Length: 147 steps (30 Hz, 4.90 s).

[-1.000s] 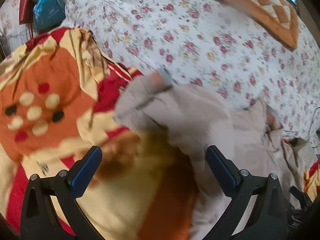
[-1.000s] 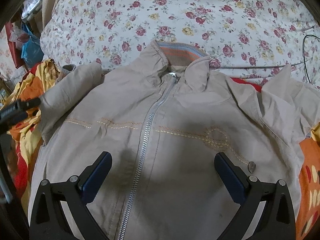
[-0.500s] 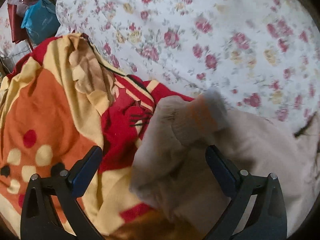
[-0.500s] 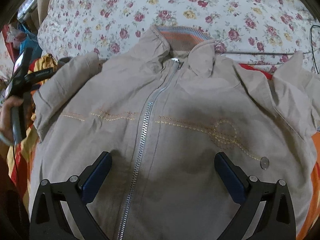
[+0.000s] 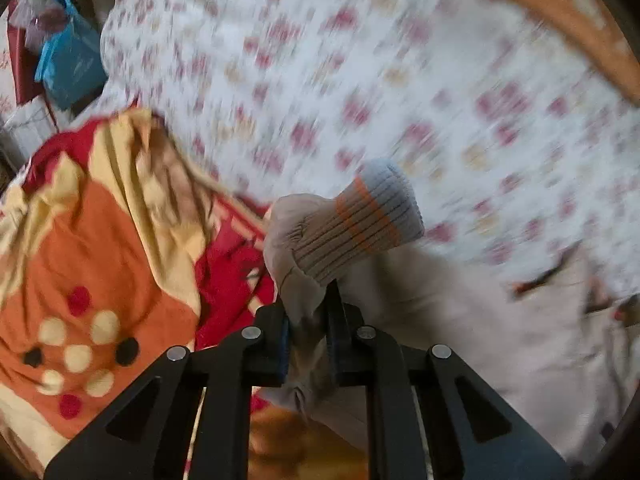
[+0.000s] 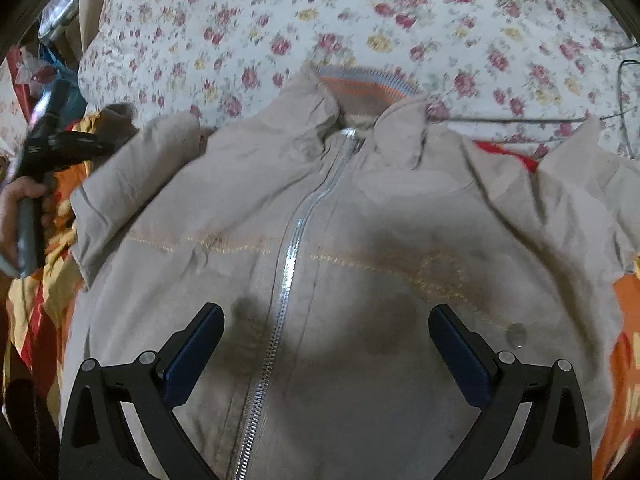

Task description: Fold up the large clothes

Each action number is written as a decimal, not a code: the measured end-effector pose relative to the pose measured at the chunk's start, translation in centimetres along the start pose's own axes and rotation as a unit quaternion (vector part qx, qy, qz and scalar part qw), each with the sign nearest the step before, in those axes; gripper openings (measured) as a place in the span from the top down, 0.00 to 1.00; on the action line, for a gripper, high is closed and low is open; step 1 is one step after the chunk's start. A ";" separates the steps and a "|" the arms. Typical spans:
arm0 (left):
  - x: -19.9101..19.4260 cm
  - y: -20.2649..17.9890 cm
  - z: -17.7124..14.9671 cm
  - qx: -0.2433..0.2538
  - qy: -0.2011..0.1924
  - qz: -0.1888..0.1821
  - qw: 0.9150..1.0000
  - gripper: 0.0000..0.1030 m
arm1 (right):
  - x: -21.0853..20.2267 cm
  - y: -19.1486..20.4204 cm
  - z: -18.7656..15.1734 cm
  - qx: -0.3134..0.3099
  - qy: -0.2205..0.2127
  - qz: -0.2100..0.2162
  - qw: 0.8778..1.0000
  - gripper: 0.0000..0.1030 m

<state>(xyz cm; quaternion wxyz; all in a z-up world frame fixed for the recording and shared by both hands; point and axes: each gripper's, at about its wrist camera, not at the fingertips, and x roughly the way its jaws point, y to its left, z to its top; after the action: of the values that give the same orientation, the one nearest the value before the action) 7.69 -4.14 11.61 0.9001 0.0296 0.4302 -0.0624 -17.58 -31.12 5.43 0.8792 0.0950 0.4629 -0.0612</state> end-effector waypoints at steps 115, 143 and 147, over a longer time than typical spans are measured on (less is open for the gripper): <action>-4.7 -1.9 -13.1 -0.079 0.019 -0.018 0.997 0.22 | 1.3 -10.5 -0.6 0.180 0.000 -0.032 0.983 0.73; -4.4 -4.9 -13.8 -0.002 0.044 0.004 0.999 0.21 | -1.9 -9.0 0.8 0.107 -0.066 -0.055 0.991 0.50; -4.8 -5.1 -13.8 0.003 0.031 0.005 1.000 0.21 | -3.5 -8.2 0.8 0.102 -0.092 -0.032 0.990 0.48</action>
<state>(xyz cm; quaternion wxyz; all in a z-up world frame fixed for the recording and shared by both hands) -6.63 -7.33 6.67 0.8866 0.0369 0.4574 -0.0581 -20.54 -39.16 7.87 0.9014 0.1636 0.3737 -0.1448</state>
